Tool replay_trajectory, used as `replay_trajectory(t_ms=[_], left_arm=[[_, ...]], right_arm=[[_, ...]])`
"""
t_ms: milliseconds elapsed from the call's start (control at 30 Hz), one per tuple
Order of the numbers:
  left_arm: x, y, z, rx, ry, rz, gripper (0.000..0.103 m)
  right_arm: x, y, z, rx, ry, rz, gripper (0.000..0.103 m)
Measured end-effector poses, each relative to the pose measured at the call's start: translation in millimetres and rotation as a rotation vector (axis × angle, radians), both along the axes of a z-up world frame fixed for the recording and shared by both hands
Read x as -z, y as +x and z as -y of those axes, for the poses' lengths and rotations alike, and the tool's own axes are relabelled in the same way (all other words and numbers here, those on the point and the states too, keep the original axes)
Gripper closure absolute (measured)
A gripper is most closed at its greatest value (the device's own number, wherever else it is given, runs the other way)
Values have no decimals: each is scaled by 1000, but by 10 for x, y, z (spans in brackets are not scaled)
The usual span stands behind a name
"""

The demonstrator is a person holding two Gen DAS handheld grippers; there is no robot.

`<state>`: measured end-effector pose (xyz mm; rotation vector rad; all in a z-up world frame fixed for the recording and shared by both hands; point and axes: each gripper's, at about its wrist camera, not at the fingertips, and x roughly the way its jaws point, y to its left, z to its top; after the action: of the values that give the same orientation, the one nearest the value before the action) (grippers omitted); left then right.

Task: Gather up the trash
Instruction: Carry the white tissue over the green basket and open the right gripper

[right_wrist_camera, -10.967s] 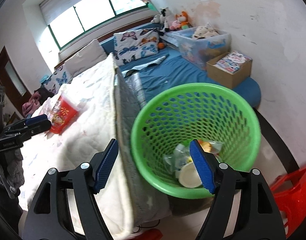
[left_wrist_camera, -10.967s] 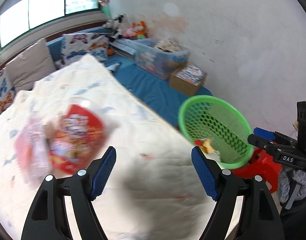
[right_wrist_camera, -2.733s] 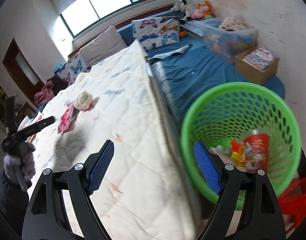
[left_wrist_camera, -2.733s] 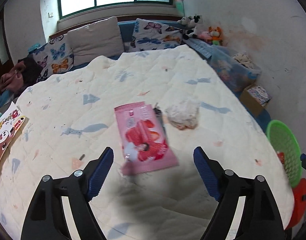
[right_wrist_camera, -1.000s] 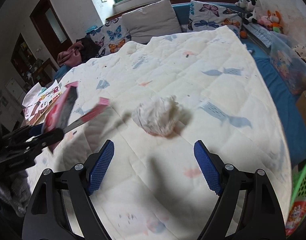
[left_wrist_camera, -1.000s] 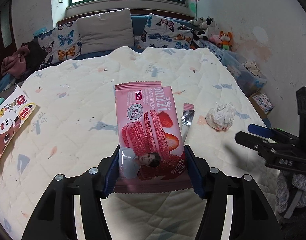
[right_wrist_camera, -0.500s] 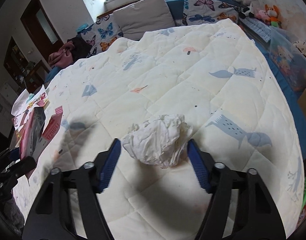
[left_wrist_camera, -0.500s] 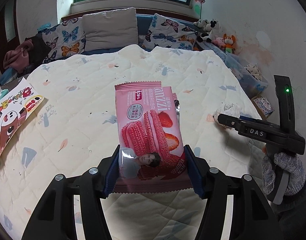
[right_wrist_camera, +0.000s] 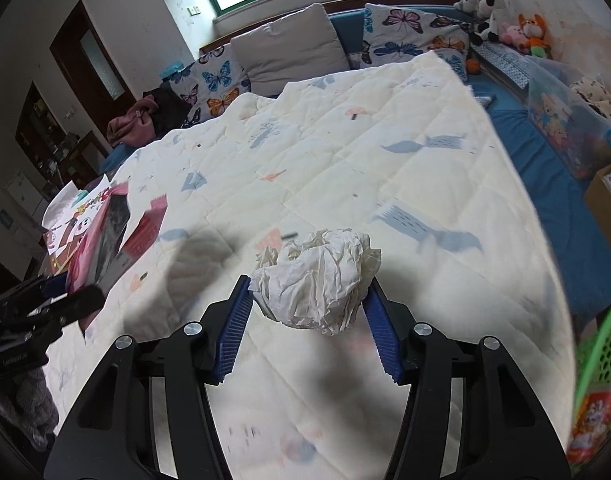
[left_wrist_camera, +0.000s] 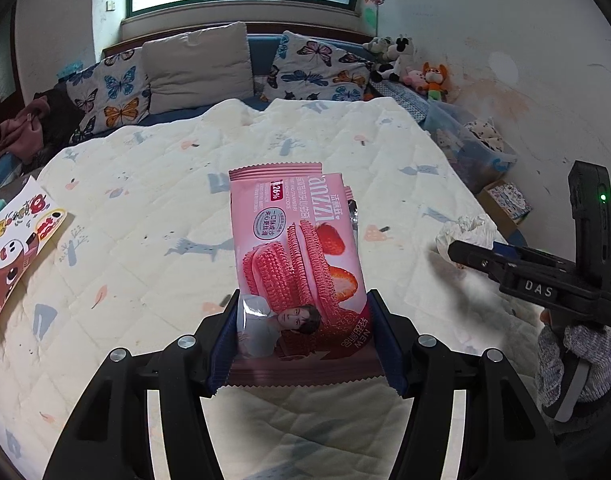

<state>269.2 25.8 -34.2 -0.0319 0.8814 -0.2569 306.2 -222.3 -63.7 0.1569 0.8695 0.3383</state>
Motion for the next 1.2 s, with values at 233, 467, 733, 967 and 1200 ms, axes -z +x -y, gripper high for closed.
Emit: replay_trajectory(t_ms=[233,467,733,967,1200], left_arm=[[-79,-169,412,76,-1,13,45],[-135,-333,854,158,-5,20,45],[-179,-492,1390,259,-6,24,45],[-210,-588,1809,334,-5,30,45],[-225,-650,2192,391,1,31,45]], right_arm=[[-73,-414,369,46,20,9,46],[-125,-836,795,111,24,26,46],[-111,-1302,1434,227,19,24,46],[-58,-1640,2057,348,0,9,45],[49,-1870,2467,437,-2,-12,44]])
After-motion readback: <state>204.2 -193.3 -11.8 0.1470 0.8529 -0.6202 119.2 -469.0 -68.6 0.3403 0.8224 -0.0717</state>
